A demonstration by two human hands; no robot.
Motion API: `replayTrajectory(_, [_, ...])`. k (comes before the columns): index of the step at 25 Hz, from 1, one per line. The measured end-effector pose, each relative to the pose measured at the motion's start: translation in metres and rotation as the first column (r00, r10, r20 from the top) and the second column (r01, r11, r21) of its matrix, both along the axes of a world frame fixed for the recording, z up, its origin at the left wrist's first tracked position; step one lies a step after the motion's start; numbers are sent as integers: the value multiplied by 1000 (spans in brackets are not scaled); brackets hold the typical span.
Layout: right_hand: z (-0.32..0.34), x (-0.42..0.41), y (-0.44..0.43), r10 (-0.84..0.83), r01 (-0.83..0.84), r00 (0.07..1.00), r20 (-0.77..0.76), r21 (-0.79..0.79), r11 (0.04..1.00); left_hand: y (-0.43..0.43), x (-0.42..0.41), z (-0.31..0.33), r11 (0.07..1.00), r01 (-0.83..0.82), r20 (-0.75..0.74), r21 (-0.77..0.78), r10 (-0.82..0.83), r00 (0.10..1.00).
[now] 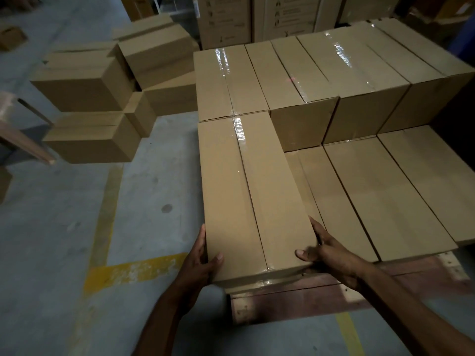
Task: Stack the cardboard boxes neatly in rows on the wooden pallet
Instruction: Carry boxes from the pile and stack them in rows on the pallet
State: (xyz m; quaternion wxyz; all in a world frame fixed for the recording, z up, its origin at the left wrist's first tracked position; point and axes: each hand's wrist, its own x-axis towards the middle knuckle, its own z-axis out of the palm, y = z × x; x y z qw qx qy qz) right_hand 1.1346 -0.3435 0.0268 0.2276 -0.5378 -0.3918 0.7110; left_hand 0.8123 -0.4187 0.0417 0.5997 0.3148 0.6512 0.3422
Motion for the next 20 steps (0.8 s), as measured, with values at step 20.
replayTrajectory(20, [-1, 1, -2, -24, 24, 1000, 17, -17, 1000, 0, 4, -7, 1000, 3, 23, -6, -3, 1000])
